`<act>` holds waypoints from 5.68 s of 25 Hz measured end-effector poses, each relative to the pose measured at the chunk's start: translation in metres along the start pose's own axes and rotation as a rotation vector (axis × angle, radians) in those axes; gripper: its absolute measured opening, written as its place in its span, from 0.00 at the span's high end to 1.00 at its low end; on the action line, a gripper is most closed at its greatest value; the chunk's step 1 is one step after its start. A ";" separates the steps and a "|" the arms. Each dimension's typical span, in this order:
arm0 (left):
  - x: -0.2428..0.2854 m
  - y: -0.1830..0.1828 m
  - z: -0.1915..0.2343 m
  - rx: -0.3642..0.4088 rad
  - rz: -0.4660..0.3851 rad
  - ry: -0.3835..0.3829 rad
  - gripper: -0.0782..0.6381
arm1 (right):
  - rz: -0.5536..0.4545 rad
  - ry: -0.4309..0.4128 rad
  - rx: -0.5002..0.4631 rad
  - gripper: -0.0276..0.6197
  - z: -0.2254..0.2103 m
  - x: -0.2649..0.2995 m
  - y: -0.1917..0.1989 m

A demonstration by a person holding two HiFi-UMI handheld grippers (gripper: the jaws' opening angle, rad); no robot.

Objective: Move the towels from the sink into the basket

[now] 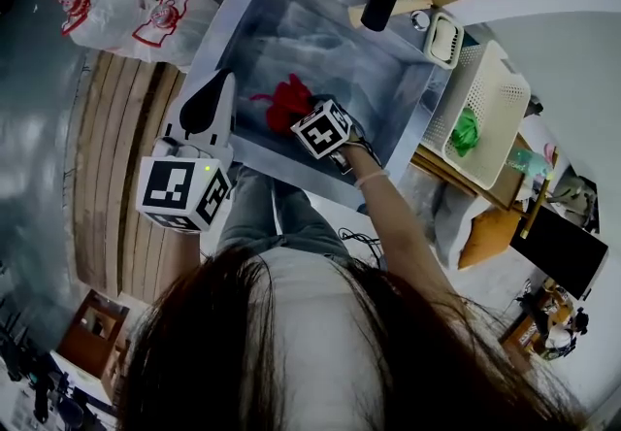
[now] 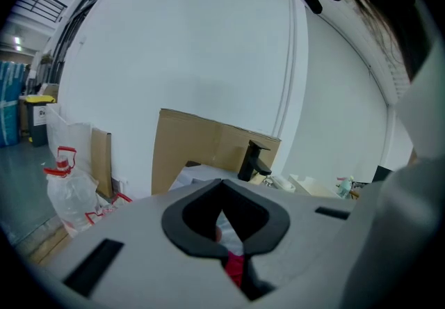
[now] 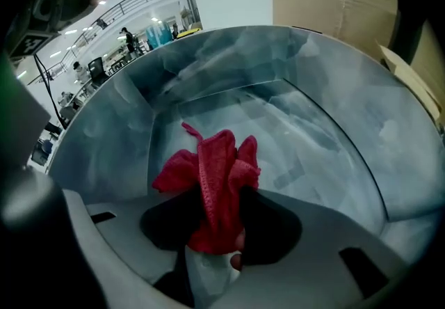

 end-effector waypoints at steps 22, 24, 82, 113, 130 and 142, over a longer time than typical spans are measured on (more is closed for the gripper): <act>0.013 -0.020 -0.025 0.038 -0.005 0.190 0.88 | -0.229 0.156 0.186 0.76 -0.005 -0.072 -0.019; 0.016 -0.022 -0.027 0.042 -0.004 0.212 0.88 | -0.265 0.178 0.224 0.76 -0.005 -0.081 -0.020; 0.063 -0.031 -0.233 0.082 0.049 0.945 0.88 | -0.958 0.748 0.861 0.76 0.039 -0.321 0.095; 0.120 0.019 -0.362 0.063 0.111 0.930 0.88 | -0.838 0.823 0.723 0.76 -0.093 -0.417 0.194; 0.142 0.038 -0.373 0.082 0.119 0.805 0.88 | -0.432 0.731 0.476 0.75 -0.196 -0.374 0.239; 0.135 0.038 -0.364 0.102 0.127 0.752 0.88 | -0.110 0.592 0.367 0.73 -0.228 -0.327 0.258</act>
Point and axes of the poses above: the fingertips, and each gripper's own axes: x forward along the fingers, z to its left, y out of its underside, the point moved 10 cm from there along -x, backward along the fingers, and after that the axes turned 15 degrees about -z, right-handed, at the moved point
